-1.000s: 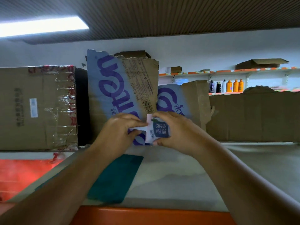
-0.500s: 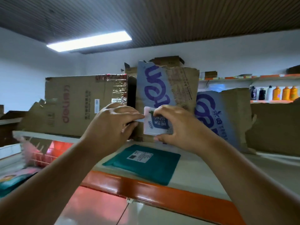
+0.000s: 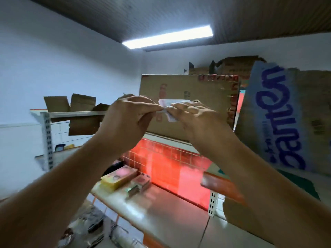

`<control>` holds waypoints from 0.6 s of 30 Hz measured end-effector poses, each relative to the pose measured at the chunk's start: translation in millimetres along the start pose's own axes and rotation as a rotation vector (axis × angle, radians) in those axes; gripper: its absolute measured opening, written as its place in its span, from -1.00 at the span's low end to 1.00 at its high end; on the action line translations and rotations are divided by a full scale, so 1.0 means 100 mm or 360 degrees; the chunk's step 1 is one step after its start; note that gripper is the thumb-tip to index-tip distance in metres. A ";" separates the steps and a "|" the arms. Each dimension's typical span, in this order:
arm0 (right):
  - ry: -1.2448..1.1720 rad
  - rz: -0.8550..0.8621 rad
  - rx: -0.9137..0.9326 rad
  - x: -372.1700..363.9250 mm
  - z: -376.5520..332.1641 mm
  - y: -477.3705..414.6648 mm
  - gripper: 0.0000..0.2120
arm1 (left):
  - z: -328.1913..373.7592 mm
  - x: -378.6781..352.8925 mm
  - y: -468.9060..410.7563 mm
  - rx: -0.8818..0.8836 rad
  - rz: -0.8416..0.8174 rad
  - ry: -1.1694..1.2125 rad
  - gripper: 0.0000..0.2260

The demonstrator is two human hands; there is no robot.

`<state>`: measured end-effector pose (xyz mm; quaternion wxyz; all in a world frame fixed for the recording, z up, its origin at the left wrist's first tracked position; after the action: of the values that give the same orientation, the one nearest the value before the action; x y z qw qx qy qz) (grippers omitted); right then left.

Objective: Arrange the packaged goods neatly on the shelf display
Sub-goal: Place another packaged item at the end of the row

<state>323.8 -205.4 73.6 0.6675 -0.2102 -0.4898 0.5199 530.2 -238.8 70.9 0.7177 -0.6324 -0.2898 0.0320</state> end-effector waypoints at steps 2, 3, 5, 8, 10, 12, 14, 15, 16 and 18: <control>-0.0059 0.0041 0.0023 -0.18 -0.26 -0.16 -0.45 | -0.25 0.20 0.17 0.0100 -0.0003 0.0063 -0.79; -0.0074 0.0053 0.0046 -0.29 -0.40 -0.24 -0.44 | -0.39 0.31 0.27 0.0143 -0.0024 0.0084 -0.78; -0.0096 0.0034 0.0080 -0.50 -0.64 -0.34 -0.45 | -0.64 0.47 0.45 0.0182 -0.0091 0.0092 -0.78; -0.0130 0.0035 0.0094 -0.82 -0.92 -0.39 -0.54 | -0.96 0.61 0.69 0.0256 -0.0193 0.0069 -0.77; -0.0143 0.0073 0.0088 -1.02 -1.06 -0.40 -0.58 | -1.13 0.64 0.81 0.0323 -0.0225 0.0096 -0.78; -0.0139 0.0075 0.0059 -1.20 -1.17 -0.40 -0.60 | -1.27 0.61 0.89 0.0366 -0.0242 0.0128 -0.80; -0.0171 0.0030 -0.0001 -1.40 -1.28 -0.37 -0.62 | -1.42 0.55 0.95 0.0430 -0.0275 0.0130 -0.80; -0.0214 -0.0003 -0.0036 -1.50 -1.32 -0.35 -0.62 | -1.50 0.50 0.97 0.0458 -0.0294 0.0111 -0.79; -0.0273 -0.0037 -0.0069 -1.59 -1.35 -0.33 -0.61 | -1.56 0.45 0.99 0.0464 -0.0304 0.0089 -0.78; -0.0320 -0.0087 -0.0112 -1.77 -1.40 -0.26 -0.59 | -1.67 0.33 1.04 0.0444 -0.0326 0.0068 -0.78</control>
<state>462.1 -343.0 -43.1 0.6211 -0.1671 -0.5778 0.5024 666.8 -353.0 -18.1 0.8040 -0.4944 -0.3301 -0.0148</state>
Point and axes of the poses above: each hand's wrist, its own y-axis away from the middle knuckle, its own x-axis out of the back of the hand, z = x × y, the point moved 2 cm from there along -y, towards the middle knuckle, and after that the axes turned 11 degrees about y, right-handed, at the moved point
